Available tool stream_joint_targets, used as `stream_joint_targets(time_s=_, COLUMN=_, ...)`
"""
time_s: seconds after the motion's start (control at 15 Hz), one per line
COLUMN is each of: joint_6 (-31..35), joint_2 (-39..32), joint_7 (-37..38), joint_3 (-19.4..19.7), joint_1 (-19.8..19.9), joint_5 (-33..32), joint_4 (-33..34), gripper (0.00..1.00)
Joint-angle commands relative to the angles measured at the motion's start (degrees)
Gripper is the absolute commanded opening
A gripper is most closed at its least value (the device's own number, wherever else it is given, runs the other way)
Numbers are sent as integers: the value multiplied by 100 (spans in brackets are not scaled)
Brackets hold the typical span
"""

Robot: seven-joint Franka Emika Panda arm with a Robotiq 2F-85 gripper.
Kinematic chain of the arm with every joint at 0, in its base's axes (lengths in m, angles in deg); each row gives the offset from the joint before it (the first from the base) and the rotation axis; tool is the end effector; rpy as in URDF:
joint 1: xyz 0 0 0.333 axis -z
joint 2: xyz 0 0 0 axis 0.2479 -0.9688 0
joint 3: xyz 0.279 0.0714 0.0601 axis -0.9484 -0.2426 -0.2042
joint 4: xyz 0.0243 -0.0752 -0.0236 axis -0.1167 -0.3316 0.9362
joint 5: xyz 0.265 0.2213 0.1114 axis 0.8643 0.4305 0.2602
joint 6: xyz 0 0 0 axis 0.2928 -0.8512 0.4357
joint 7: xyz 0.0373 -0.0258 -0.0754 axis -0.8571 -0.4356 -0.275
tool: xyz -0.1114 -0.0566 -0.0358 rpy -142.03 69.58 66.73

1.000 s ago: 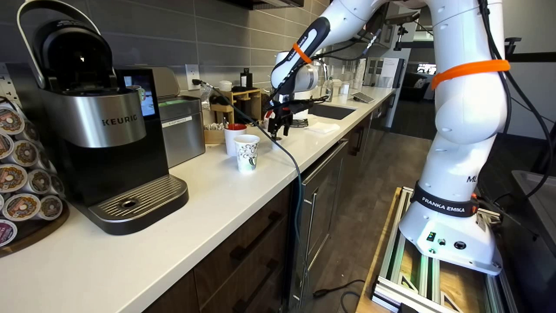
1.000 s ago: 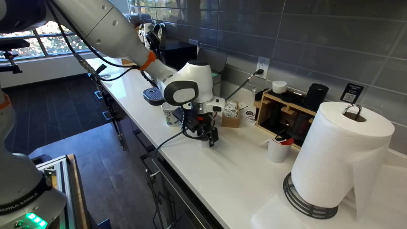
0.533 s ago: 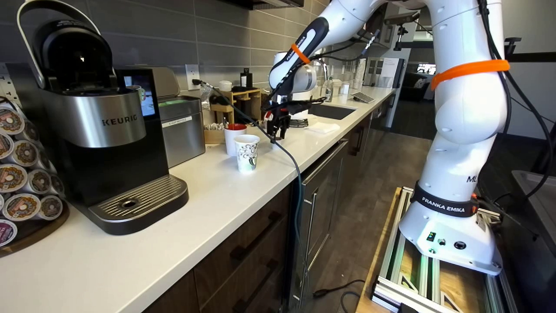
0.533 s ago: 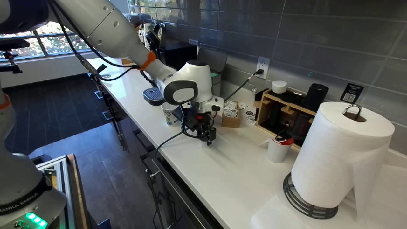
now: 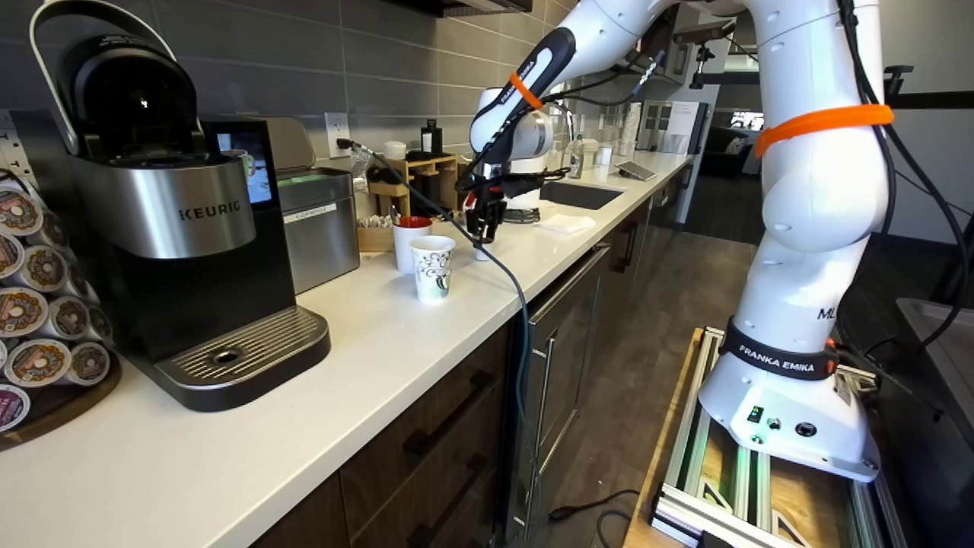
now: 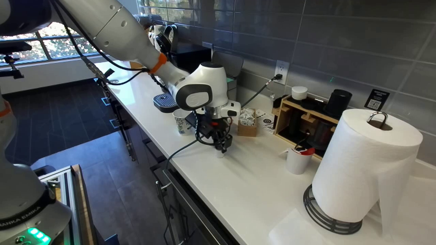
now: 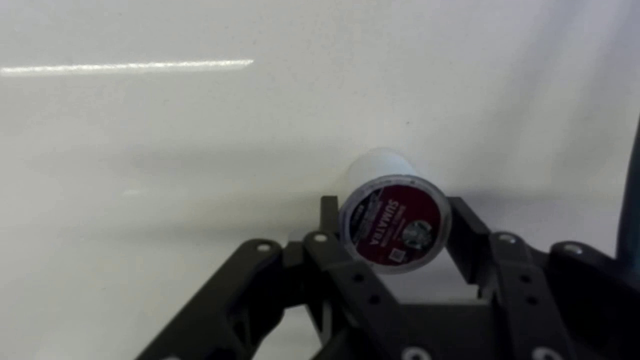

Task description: Put the capsule in the coffee machine

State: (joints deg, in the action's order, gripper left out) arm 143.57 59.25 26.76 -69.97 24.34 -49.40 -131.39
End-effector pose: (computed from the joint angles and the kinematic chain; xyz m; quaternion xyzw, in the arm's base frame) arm 0.5583 -0.1288 0.2574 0.9983 0.0052 0.0526 0.0231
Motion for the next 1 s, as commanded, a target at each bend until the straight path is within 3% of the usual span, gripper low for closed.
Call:
stream_joint_targets(time_s=0.0, joint_6=-178, joint_2=585, joint_7=-83, joint_3=21, joint_1=-60, joint_5=-64, joint_4=-336, gripper=29)
stream_joint_targets(time_s=0.27, joint_6=-125, joint_2=1639, joint_7=-223, joint_3=54, joint_1=-161, joint_5=-268, joint_4=-1022, gripper=29)
stream_joint_targets(time_s=0.53, joint_6=-11, joint_2=2976, joint_7=-1103, joint_3=-5, joint_1=-344, joint_5=-112, joint_4=-1849, gripper=29)
stream_joint_targets(time_s=0.73, joint_6=-130, joint_2=3762, joint_7=-1411, joint_3=-105, joint_1=-811, joint_5=-160, joint_4=-2063, gripper=29)
stream_joint_targets(time_s=0.93, joint_6=-539, joint_2=4150, joint_7=-1533, joint_3=-343, joint_1=-1422, joint_5=-203, joint_4=-1822, gripper=29)
